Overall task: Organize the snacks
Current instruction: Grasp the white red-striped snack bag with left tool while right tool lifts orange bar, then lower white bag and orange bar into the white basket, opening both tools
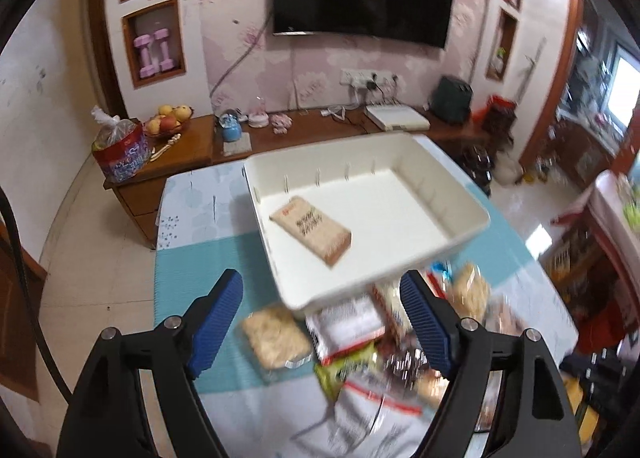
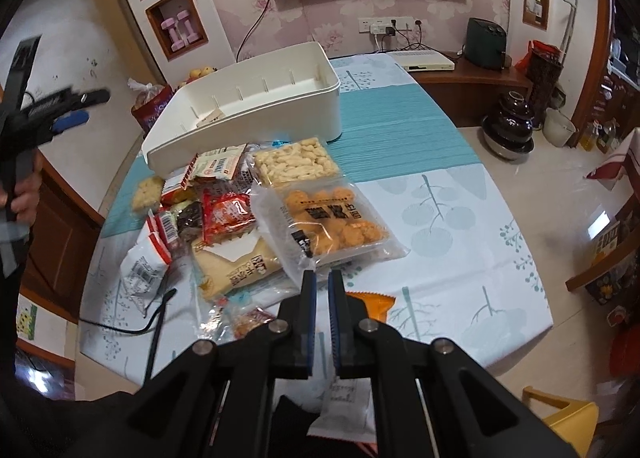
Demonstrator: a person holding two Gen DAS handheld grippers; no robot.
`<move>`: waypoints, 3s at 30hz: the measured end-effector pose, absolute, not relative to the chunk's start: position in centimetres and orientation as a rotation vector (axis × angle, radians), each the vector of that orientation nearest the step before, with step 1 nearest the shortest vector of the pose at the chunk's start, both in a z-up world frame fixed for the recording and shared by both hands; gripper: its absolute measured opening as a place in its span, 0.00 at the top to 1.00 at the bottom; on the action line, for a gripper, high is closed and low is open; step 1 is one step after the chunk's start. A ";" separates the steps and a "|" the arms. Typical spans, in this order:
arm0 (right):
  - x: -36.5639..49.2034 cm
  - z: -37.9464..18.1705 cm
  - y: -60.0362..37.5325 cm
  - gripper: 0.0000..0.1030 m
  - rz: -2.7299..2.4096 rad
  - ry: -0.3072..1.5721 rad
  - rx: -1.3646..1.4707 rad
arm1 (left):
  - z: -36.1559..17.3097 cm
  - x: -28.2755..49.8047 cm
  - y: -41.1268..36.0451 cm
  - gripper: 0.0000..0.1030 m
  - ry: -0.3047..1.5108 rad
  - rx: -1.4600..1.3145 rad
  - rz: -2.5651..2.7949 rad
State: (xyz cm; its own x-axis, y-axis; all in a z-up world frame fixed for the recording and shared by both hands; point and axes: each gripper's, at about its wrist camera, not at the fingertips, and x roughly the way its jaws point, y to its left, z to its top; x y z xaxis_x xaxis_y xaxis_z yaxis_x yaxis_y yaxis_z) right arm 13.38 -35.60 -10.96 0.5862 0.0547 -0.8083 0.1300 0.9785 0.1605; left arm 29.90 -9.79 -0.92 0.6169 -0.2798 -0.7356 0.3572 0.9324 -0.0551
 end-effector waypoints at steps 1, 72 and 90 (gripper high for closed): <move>13.2 -10.9 -35.5 0.85 -0.049 0.945 0.217 | -0.9 29.3 -9.7 0.21 0.841 0.120 -0.384; 13.9 -18.8 -33.6 0.60 -0.217 1.338 0.172 | -20.4 28.2 -16.5 0.38 1.509 0.366 -0.452; 13.0 -15.0 -35.6 0.61 -0.151 1.241 0.178 | -13.1 23.7 -16.9 0.41 1.399 0.278 -0.477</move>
State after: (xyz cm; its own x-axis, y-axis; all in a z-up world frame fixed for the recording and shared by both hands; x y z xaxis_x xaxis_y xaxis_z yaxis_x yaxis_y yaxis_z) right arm 12.99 -35.62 -15.00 0.3166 -0.0177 -0.9484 0.2104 0.9762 0.0520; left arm 23.73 -16.94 -13.08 0.0986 -0.1557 -0.9829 0.4766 0.8744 -0.0907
